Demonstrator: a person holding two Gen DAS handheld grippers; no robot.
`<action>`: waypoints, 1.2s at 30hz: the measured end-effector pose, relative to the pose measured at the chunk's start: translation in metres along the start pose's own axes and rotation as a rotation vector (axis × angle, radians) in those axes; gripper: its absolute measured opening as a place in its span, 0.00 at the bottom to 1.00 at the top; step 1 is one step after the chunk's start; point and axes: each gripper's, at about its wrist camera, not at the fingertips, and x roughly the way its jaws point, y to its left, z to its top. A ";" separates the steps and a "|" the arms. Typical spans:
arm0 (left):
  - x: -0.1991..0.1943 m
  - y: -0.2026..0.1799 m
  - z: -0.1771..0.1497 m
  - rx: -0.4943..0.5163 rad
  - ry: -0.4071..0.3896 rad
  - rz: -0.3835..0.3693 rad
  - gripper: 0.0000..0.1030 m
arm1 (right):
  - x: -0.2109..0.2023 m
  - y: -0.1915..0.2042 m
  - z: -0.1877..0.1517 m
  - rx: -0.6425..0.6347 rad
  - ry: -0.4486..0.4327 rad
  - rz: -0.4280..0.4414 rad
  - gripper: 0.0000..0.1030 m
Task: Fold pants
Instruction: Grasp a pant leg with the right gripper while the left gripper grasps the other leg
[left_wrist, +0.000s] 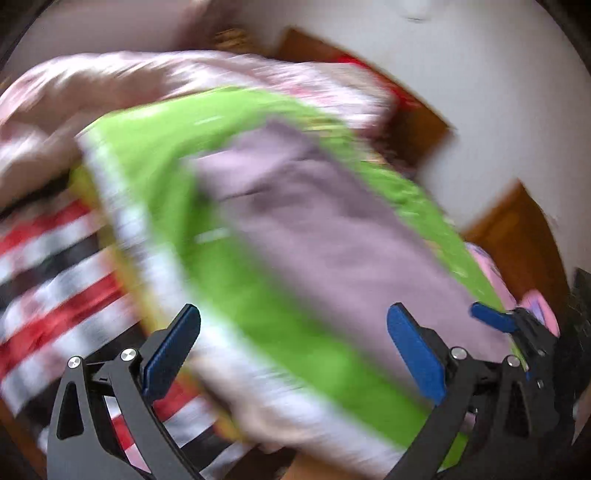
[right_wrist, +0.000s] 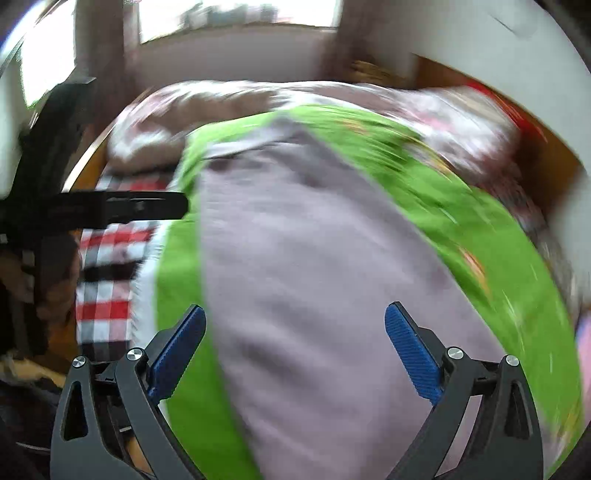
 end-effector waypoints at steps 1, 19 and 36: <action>-0.001 0.014 -0.002 -0.026 0.027 0.037 0.98 | 0.010 0.014 0.009 -0.055 0.005 0.009 0.89; 0.019 0.016 0.004 0.079 0.039 0.135 0.98 | 0.058 0.051 0.046 -0.197 0.046 -0.093 0.77; 0.030 0.052 0.044 -0.277 0.058 -0.531 0.98 | 0.059 0.010 0.067 0.097 -0.055 0.159 0.14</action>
